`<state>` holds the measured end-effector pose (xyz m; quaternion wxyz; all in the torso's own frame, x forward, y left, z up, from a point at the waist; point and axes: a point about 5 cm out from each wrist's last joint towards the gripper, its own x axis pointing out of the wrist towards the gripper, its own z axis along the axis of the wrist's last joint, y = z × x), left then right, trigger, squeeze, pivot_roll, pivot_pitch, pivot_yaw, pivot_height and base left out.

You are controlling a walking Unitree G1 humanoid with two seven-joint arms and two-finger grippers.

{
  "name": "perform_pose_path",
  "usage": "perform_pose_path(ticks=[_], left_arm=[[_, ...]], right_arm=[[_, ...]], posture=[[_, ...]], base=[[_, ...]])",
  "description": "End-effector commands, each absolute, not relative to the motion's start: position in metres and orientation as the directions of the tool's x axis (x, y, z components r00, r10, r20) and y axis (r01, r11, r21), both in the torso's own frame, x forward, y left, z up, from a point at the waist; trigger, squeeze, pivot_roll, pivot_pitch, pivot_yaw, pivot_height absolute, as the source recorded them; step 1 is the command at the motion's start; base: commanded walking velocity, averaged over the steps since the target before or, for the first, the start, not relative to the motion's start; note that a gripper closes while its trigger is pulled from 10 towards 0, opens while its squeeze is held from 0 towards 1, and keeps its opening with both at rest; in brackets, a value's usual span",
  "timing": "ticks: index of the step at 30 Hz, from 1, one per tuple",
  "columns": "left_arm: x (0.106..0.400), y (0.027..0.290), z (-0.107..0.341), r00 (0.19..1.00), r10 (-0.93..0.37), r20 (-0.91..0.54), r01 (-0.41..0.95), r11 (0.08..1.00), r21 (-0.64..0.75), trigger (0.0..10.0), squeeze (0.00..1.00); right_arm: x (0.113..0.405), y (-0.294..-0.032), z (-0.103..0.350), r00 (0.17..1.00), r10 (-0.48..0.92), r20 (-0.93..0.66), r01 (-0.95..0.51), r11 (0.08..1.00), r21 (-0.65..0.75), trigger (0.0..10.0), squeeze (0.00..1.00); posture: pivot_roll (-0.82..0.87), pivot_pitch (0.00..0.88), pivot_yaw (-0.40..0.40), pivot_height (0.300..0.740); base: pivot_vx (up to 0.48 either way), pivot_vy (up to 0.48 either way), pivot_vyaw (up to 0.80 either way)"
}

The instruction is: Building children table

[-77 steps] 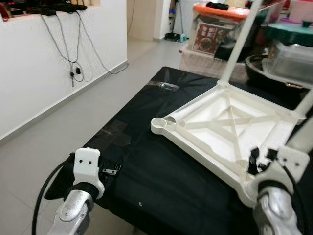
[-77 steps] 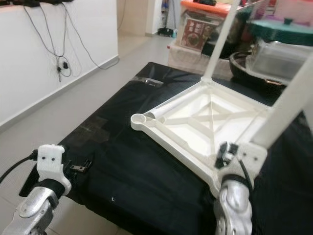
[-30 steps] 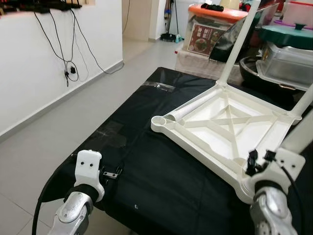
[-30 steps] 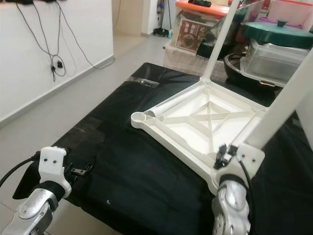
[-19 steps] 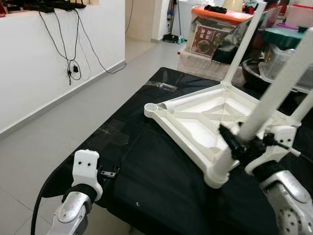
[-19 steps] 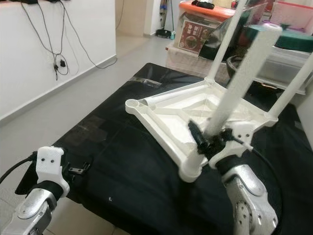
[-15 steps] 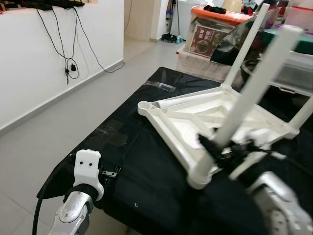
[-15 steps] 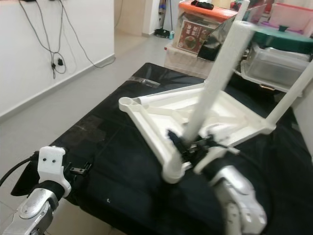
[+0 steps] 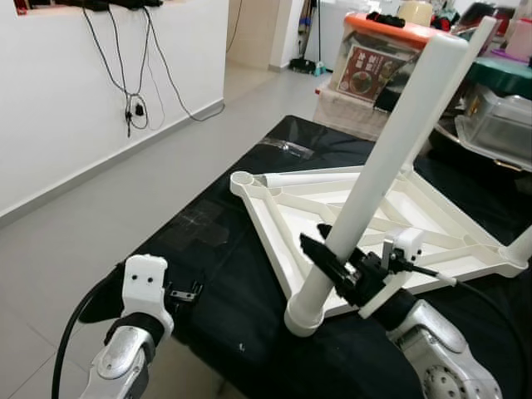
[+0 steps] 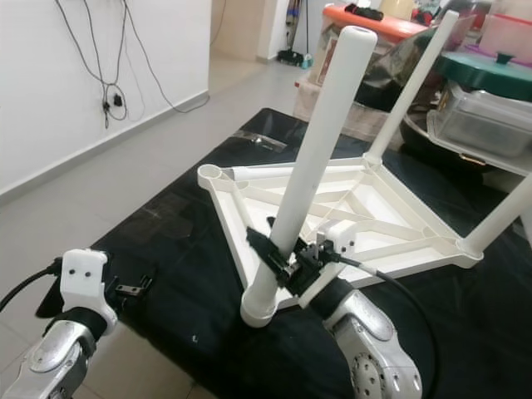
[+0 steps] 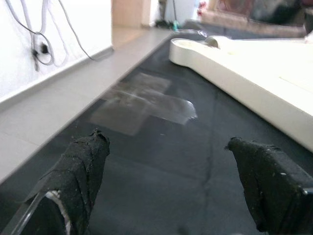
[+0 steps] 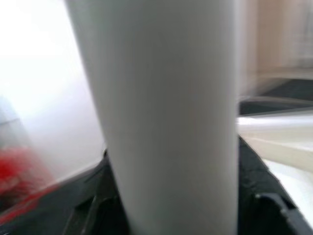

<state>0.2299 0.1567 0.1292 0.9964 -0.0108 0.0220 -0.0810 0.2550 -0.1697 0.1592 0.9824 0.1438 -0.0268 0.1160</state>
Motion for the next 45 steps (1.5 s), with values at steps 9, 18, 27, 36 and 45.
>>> perform_pose_path(ticks=[9,18,27,36,45], left_arm=[[0.225,0.156,0.127,0.985,-0.165,-0.057,0.164,0.986,-0.03,10.0,0.0],[0.227,0.153,0.127,0.985,-0.165,-0.054,0.164,0.986,-0.032,10.0,0.0],[0.229,0.15,0.126,0.985,-0.164,-0.049,0.162,0.986,-0.044,10.0,0.0],[0.23,0.149,0.126,0.986,-0.161,-0.045,0.158,0.986,-0.053,10.0,0.0],[0.227,0.155,0.124,0.989,-0.143,-0.048,0.142,0.99,-0.025,10.0,0.0]], right_arm=[[0.177,-0.268,0.089,0.636,-0.682,-0.361,0.717,0.695,-0.049,0.0,0.0],[0.211,-0.213,0.139,0.955,-0.275,-0.111,0.286,0.953,0.099,10.0,1.0],[0.221,-0.237,0.159,0.973,0.231,0.011,-0.229,0.954,0.193,10.0,0.0],[0.247,-0.233,0.146,0.946,0.324,-0.003,-0.315,0.922,0.225,0.0,0.0],[0.197,-0.287,0.104,0.549,-0.798,-0.25,0.787,0.594,-0.168,0.0,0.0]], posture=[[0.17,0.0,-0.133,0.74],[0.17,0.0,-0.125,0.74],[0.18,0.0,-0.14,0.74],[0.2,0.0,-0.16,0.74],[0.22,0.0,-0.16,0.74]], base=[[0.0,0.0,0.0],[0.0,0.0,0.0],[0.0,0.0,0.0],[0.0,0.0,0.0],[0.0,0.0,0.0]])
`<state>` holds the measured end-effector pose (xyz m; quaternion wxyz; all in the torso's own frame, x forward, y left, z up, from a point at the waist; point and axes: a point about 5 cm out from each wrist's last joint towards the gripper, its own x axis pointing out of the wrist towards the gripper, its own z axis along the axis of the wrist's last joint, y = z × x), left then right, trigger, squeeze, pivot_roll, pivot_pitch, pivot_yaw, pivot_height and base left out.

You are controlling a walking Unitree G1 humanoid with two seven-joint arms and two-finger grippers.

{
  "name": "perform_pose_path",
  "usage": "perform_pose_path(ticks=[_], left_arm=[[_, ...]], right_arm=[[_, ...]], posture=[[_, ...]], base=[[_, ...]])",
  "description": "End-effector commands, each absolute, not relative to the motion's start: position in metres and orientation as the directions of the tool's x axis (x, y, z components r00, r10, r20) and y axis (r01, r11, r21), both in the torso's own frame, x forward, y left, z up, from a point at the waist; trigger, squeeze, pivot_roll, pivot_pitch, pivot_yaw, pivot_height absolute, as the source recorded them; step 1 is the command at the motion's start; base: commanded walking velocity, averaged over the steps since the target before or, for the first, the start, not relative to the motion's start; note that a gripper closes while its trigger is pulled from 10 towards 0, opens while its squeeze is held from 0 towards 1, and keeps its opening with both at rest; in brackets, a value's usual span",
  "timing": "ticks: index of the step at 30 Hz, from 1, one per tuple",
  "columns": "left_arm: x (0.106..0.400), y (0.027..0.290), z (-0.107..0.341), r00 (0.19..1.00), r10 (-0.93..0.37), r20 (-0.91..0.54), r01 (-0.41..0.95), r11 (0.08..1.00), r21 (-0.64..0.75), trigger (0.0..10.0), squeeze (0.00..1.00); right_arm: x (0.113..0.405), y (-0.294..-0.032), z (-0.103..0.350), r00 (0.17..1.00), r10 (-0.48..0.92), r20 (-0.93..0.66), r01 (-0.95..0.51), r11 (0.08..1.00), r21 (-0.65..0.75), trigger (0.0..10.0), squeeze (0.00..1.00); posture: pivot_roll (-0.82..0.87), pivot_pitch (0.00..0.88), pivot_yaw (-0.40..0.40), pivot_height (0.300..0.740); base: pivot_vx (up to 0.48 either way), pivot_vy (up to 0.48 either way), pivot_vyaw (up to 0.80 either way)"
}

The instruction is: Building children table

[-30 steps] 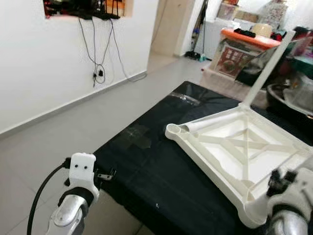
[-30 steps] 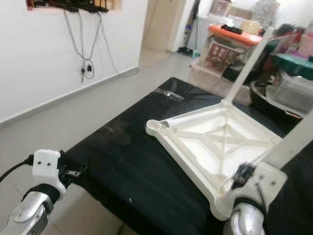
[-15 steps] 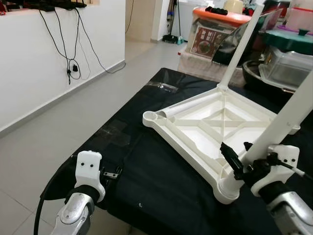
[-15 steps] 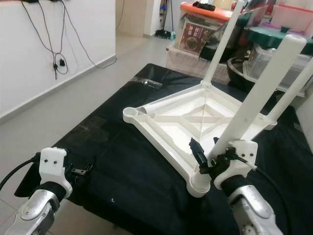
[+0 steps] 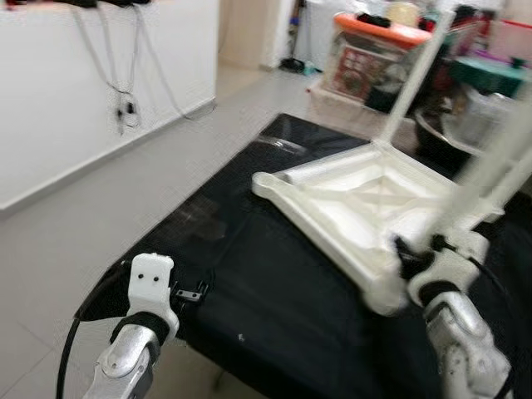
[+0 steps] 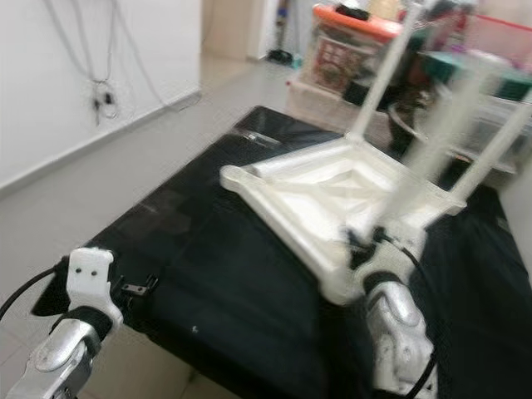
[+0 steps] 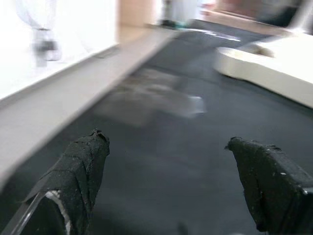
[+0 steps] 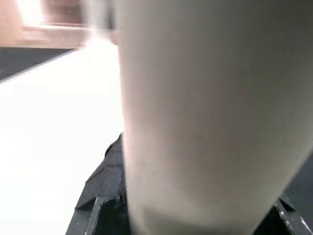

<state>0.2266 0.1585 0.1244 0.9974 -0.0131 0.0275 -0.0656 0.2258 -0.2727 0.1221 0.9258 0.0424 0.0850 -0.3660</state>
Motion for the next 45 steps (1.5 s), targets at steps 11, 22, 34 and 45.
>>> perform_pose_path(ticks=[11,22,34,45], left_arm=[[0.226,0.155,0.122,0.985,-0.163,-0.061,0.162,0.987,-0.021,10.0,0.0],[0.226,0.154,0.127,0.987,-0.154,-0.049,0.153,0.988,-0.027,10.0,0.0],[0.229,0.153,0.127,0.988,-0.15,-0.039,0.149,0.988,-0.029,10.0,0.0],[0.228,0.158,0.126,0.988,-0.147,-0.043,0.146,0.989,-0.015,10.0,0.0]], right_arm=[[0.217,-0.225,0.137,0.905,-0.403,-0.134,0.411,0.911,0.04,10.0,1.0],[0.225,-0.245,0.171,0.97,0.238,-0.042,-0.234,0.968,0.087,10.0,0.0],[0.25,-0.253,0.128,0.983,-0.012,-0.184,0.04,0.988,0.147,0.0,0.0],[0.185,-0.249,0.119,0.672,-0.697,-0.249,0.713,0.701,-0.038,0.7,0.0]], posture=[[0.18,0.0,-0.127,0.74],[0.19,0.0,-0.139,0.74],[0.21,0.0,-0.154,0.74],[0.18,0.0,-0.127,0.74]], base=[[0.0,0.0,0.0],[0.0,0.0,0.0],[0.0,0.0,0.0],[0.0,0.0,0.0]])
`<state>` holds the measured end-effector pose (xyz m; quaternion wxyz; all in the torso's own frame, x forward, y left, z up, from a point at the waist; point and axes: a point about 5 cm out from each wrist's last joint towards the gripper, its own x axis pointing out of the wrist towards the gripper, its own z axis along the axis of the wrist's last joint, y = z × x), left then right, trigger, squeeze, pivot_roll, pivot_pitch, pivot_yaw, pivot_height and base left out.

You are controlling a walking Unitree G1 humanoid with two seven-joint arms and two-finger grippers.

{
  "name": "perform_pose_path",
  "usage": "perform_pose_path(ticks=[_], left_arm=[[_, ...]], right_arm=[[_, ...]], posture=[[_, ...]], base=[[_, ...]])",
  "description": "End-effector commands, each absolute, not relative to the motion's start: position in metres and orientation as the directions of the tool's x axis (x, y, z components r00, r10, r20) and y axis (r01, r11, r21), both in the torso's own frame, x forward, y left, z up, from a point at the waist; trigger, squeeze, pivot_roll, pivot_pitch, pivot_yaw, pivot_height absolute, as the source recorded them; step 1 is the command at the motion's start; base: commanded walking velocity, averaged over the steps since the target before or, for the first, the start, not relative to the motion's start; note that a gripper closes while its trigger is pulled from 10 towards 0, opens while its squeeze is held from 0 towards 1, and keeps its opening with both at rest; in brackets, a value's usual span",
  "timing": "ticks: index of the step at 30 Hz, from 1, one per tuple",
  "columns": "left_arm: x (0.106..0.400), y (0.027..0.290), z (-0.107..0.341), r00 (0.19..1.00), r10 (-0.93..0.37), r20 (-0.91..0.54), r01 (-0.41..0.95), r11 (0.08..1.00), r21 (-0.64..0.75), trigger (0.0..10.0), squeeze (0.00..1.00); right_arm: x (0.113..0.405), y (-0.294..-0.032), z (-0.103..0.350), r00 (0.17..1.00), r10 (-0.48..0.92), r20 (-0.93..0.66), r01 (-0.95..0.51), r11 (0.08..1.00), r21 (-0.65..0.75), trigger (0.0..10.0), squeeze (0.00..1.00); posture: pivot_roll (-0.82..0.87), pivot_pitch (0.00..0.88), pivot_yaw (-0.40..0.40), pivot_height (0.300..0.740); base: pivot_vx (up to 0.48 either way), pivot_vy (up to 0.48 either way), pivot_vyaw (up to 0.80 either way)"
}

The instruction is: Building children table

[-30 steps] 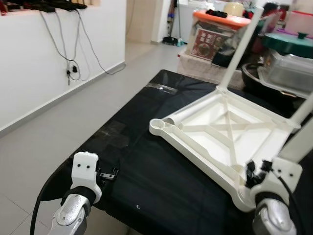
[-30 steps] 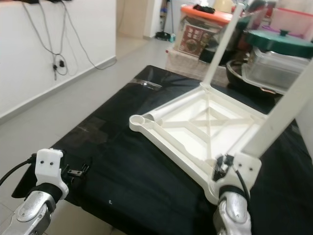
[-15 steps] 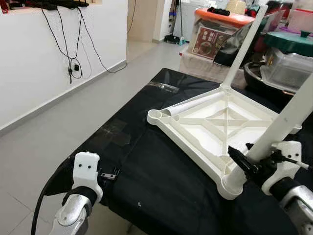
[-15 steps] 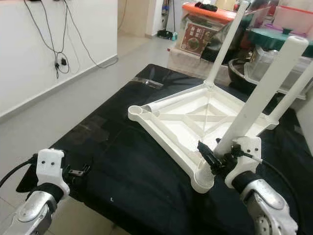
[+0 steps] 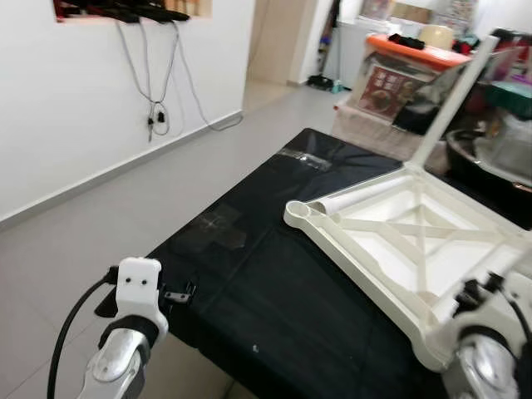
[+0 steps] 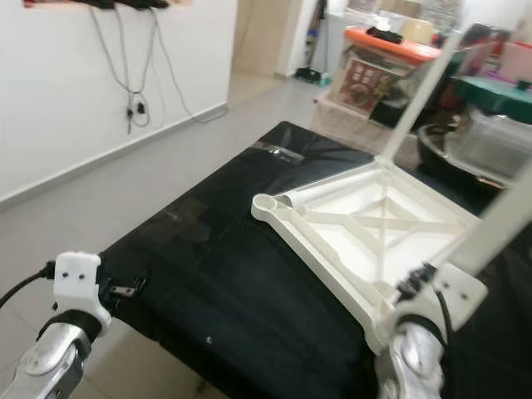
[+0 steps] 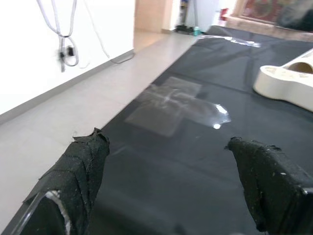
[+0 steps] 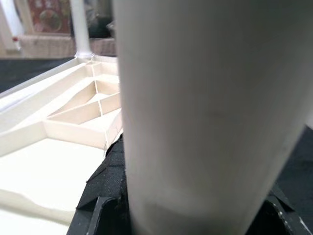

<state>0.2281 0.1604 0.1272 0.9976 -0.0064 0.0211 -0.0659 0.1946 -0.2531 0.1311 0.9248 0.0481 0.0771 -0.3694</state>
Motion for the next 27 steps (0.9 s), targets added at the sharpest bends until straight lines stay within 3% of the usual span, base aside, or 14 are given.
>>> perform_pose_path(ticks=[1,4,5,9,10,12,13,16,18,22,23,24,25,27], left_arm=[[0.228,0.158,0.126,0.988,-0.151,-0.045,0.15,0.989,-0.015,10.0,0.0],[0.229,0.158,0.125,0.987,-0.156,-0.049,0.155,0.988,-0.017,10.0,0.0],[0.229,0.157,0.125,0.986,-0.157,-0.049,0.156,0.988,-0.017,10.0,0.0],[0.228,0.158,0.126,0.987,-0.155,-0.047,0.154,0.988,-0.017,10.0,0.0],[0.229,0.158,0.126,0.988,-0.15,-0.046,0.15,0.989,-0.019,10.0,0.0],[0.229,0.157,0.126,0.988,-0.148,-0.042,0.147,0.989,-0.023,10.0,0.0],[0.229,0.157,0.126,0.988,-0.148,-0.042,0.147,0.989,-0.023,10.0,0.0],[0.229,0.155,0.126,0.988,-0.148,-0.04,0.147,0.989,-0.025,10.0,0.0],[0.231,0.154,0.127,0.988,-0.151,-0.037,0.15,0.988,-0.027,10.0,0.0],[0.232,0.152,0.128,0.988,-0.151,-0.034,0.151,0.988,-0.026,10.0,0.0],[0.232,0.152,0.128,0.988,-0.151,-0.033,0.151,0.988,-0.026,10.0,0.0],[0.232,0.152,0.128,0.988,-0.151,-0.033,0.151,0.988,-0.026,10.0,0.0],[0.231,0.151,0.128,0.988,-0.151,-0.032,0.151,0.988,-0.026,10.0,0.0],[0.231,0.151,0.128,0.988,-0.148,-0.032,0.147,0.989,-0.027,10.0,0.0]], right_arm=[[0.185,-0.243,0.124,0.695,-0.677,-0.245,0.691,0.722,-0.035,10.0,0.0],[0.195,-0.233,0.136,0.777,-0.605,-0.175,0.617,0.787,0.02,10.0,0.03],[0.201,-0.232,0.142,0.798,-0.588,-0.132,0.596,0.802,0.029,10.0,1.0],[0.211,-0.232,0.151,0.821,-0.563,-0.093,0.569,0.819,0.068,10.0,1.0],[0.223,-0.226,0.157,0.914,-0.397,-0.086,0.406,0.904,0.131,10.0,0.0],[0.228,-0.221,0.165,0.999,-0.025,-0.028,0.029,0.984,0.173,10.0,0.0],[0.228,-0.221,0.165,0.999,-0.025,-0.028,0.029,0.984,0.173,10.0,0.0],[0.222,-0.232,0.163,0.979,0.203,-0.019,-0.198,0.969,0.147,10.0,0.0],[0.218,-0.24,0.155,0.936,0.351,-0.009,-0.341,0.916,0.213,10.0,0.0],[0.221,-0.246,0.146,0.916,0.401,-0.02,-0.386,0.893,0.232,10.0,0.0],[0.227,-0.246,0.141,0.917,0.397,-0.041,-0.378,0.896,0.235,8.7,0.0],[0.227,-0.246,0.141,0.917,0.397,-0.041,-0.378,0.896,0.235,8.7,0.0],[0.231,-0.246,0.138,0.915,0.401,-0.053,-0.378,0.895,0.238,6.5,0.0],[0.244,-0.244,0.133,0.939,0.342,-0.045,-0.315,0.904,0.288,4.4,0.0]], posture=[[0.17,0.0,-0.123,0.74],[0.17,0.0,-0.116,0.74],[0.18,0.0,-0.119,0.74],[0.18,0.0,-0.121,0.74],[0.18,0.0,-0.129,0.74],[0.18,0.0,-0.134,0.74],[0.18,0.0,-0.134,0.74],[0.18,0.0,-0.132,0.74],[0.18,0.0,-0.126,0.74],[0.19,0.0,-0.126,0.74],[0.2,0.0,-0.133,0.74],[0.2,0.0,-0.133,0.74],[0.2,0.0,-0.133,0.74],[0.21,0.0,-0.147,0.74]], base=[[0.0,0.0,0.0],[0.0,0.0,0.0],[0.0,0.0,0.0],[0.0,0.0,0.0],[0.0,0.0,0.0],[0.0,0.0,0.0],[0.0,0.0,0.0],[0.0,0.0,0.0],[0.0,0.0,0.0],[0.0,0.0,0.0],[0.0,0.0,0.0],[0.0,0.0,0.0],[0.0,0.0,0.0],[0.0,0.0,0.0]])
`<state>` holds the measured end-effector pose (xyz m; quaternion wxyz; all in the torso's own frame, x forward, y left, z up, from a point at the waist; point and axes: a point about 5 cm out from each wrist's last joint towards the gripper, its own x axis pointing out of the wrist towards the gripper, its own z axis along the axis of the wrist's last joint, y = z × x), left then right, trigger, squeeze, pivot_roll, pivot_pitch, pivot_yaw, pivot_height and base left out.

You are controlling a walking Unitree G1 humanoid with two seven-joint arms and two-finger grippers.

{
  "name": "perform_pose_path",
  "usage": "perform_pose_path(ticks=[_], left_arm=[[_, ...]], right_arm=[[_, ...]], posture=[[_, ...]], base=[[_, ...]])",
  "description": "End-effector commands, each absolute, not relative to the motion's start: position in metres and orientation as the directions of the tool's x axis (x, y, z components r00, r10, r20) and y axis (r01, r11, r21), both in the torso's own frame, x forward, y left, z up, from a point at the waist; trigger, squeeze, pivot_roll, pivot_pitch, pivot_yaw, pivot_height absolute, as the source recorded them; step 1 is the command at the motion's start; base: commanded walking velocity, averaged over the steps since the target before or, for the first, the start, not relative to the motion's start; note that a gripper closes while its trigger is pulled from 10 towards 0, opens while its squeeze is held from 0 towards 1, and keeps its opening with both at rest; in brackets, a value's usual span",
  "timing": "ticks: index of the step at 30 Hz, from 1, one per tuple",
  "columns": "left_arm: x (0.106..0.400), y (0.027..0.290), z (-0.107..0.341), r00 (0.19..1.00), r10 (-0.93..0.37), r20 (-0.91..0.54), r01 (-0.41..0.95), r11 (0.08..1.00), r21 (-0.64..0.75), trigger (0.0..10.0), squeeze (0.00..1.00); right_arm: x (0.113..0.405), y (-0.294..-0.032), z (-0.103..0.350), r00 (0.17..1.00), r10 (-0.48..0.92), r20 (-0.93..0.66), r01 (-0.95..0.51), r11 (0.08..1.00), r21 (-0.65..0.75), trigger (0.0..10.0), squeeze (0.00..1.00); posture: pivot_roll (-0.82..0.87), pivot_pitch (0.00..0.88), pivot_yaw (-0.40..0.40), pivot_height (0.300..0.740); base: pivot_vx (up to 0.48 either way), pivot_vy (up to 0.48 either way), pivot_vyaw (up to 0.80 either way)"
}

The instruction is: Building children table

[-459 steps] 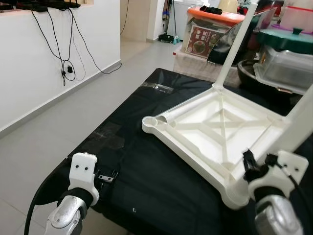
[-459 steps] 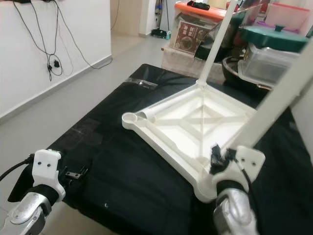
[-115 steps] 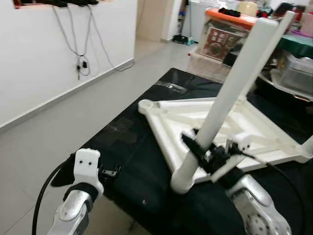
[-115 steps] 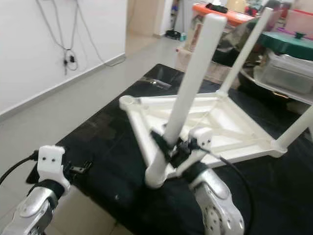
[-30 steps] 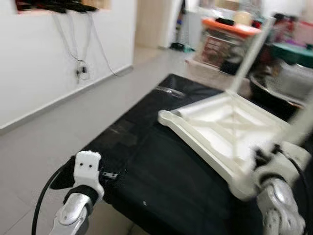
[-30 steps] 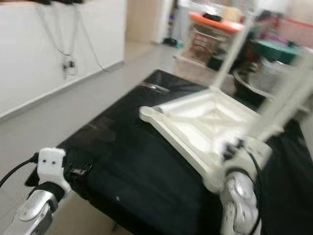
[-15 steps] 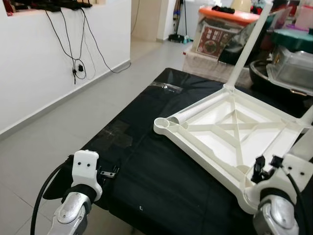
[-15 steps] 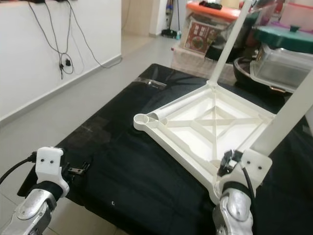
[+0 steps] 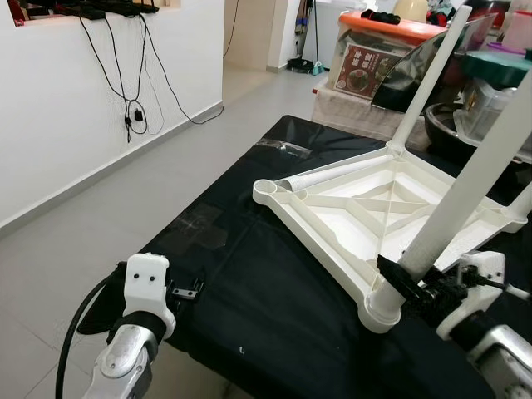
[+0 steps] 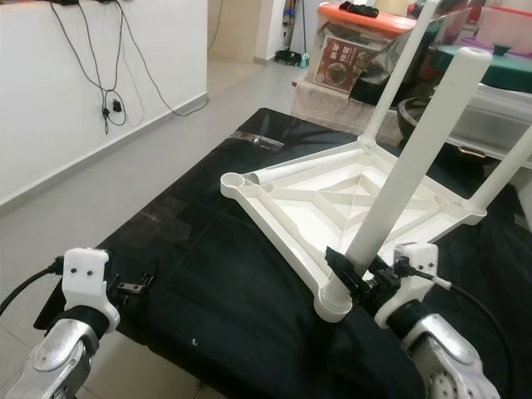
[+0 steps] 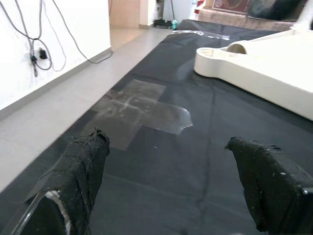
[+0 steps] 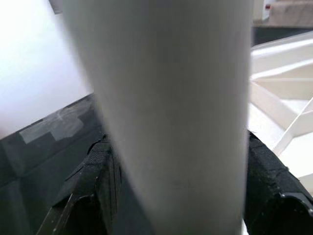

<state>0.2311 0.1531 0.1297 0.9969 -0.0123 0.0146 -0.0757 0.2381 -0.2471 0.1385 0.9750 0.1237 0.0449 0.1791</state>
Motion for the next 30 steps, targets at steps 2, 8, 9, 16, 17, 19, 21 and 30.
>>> perform_pose_path(ticks=[2,8,9,16,17,19,21,30], left_arm=[[0.231,0.152,0.128,0.989,-0.147,-0.032,0.147,0.989,-0.026,10.0,0.0],[0.231,0.155,0.127,0.989,-0.144,-0.038,0.144,0.989,-0.021,10.0,0.0],[0.231,0.156,0.126,0.989,-0.144,-0.04,0.143,0.989,-0.019,10.0,0.0],[0.229,0.159,0.126,0.988,-0.144,-0.053,0.144,0.99,-0.014,10.0,0.0],[0.229,0.159,0.125,0.988,-0.141,-0.055,0.141,0.99,-0.016,10.0,0.0],[0.229,0.159,0.125,0.988,-0.144,-0.056,0.143,0.989,-0.019,10.0,0.0],[0.23,0.158,0.125,0.988,-0.147,-0.056,0.146,0.989,-0.019,10.0,0.0],[0.23,0.153,0.128,0.989,-0.137,-0.047,0.136,0.99,-0.035,10.0,0.0]], right_arm=[[0.248,-0.245,0.131,0.955,0.296,-0.037,-0.27,0.911,0.311,2.2,0.0],[0.252,-0.282,0.109,0.961,-0.232,-0.147,0.268,0.911,0.314,0.0,0.0],[0.246,-0.294,0.101,0.896,-0.395,-0.204,0.44,0.852,0.284,0.0,0.0],[0.186,-0.292,0.09,0.588,-0.749,-0.307,0.795,0.604,0.05,0.8,0.0],[0.19,-0.274,0.095,0.649,-0.7,-0.298,0.743,0.667,0.052,10.0,0.0],[0.202,-0.244,0.11,0.801,-0.555,-0.225,0.581,0.811,0.065,10.0,0.0],[0.205,-0.24,0.117,0.828,-0.533,-0.175,0.551,0.831,0.075,10.0,1.0],[0.242,-0.233,0.167,0.998,-0.05,0.036,0.04,0.971,0.234,10.0,0.0]], posture=[[0.21,0.0,-0.146,0.74],[0.21,0.0,-0.134,0.74],[0.21,0.0,-0.134,0.74],[0.18,0.0,-0.108,0.74],[0.18,0.0,-0.108,0.74],[0.16,0.0,-0.105,0.74],[0.16,0.0,-0.105,0.74],[0.16,0.0,-0.118,0.74]], base=[[0.0,0.0,0.0],[0.0,0.0,0.0],[0.0,0.0,0.0],[0.0,0.0,0.0],[0.0,0.0,0.0],[0.0,0.0,0.0],[0.0,0.0,0.0],[0.0,0.0,0.0]])
